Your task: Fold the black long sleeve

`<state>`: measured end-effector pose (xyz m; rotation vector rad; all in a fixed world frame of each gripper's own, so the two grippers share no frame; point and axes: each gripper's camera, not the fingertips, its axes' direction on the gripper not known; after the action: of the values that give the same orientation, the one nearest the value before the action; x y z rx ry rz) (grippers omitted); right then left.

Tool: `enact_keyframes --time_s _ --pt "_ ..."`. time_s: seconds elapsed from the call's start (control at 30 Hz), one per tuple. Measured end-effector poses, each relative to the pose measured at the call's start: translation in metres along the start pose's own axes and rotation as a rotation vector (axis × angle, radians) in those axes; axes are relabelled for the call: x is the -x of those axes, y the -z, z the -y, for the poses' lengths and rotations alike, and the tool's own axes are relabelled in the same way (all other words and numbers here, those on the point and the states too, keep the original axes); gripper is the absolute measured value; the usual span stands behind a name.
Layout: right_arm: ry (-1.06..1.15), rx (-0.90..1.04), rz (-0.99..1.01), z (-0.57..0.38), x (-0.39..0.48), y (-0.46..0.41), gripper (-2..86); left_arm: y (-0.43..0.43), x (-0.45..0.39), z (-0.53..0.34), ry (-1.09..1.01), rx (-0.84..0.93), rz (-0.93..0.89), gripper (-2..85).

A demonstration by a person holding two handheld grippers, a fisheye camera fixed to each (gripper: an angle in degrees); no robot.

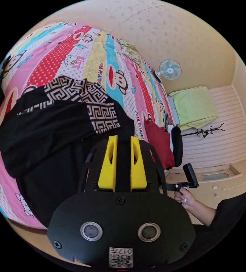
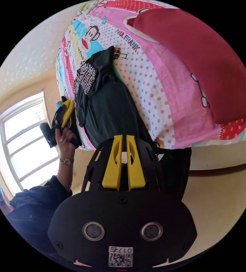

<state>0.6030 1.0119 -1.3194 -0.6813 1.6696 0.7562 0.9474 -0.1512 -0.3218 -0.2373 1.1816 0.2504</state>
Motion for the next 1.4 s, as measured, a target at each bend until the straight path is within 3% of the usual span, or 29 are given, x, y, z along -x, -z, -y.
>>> enact_keyframes --time_s 0.2,0.3,0.47,0.6,0.7,0.87,1.07,1.17,1.4 --pt "0.018 -0.012 -0.168 0.010 -0.006 0.016 8.1 0.070 0.074 -0.120 0.321 -0.096 0.366 12.3" --pt "0.085 0.008 -0.190 0.021 0.007 0.001 9.3 0.082 0.120 -0.173 0.475 -0.045 0.471 12.9" --pt "0.171 0.130 -0.370 0.027 0.024 -0.049 7.8 0.045 0.151 -0.214 0.528 0.147 0.306 11.0" --pt "0.235 0.220 -0.456 0.023 0.040 -0.044 3.6 0.027 0.166 -0.224 0.588 0.196 0.255 2.5" --pt "0.258 0.285 -0.388 0.015 0.055 -0.019 2.6 0.051 0.155 -0.223 0.535 0.168 0.283 0.1" --pt "0.292 0.254 -0.139 0.030 0.101 0.047 2.4 0.123 0.130 -0.201 0.434 0.002 0.156 -0.4" --pt "0.320 0.017 -0.067 0.110 0.142 0.089 4.8 0.144 0.160 -0.116 0.404 -0.133 0.146 3.2" --pt "0.250 0.022 -0.121 0.143 0.142 0.088 8.6 0.127 0.189 -0.084 0.436 -0.035 0.146 11.5" --pt "0.212 0.014 -0.208 0.123 0.117 0.084 10.0 0.116 0.201 -0.111 0.389 0.050 0.280 13.1"
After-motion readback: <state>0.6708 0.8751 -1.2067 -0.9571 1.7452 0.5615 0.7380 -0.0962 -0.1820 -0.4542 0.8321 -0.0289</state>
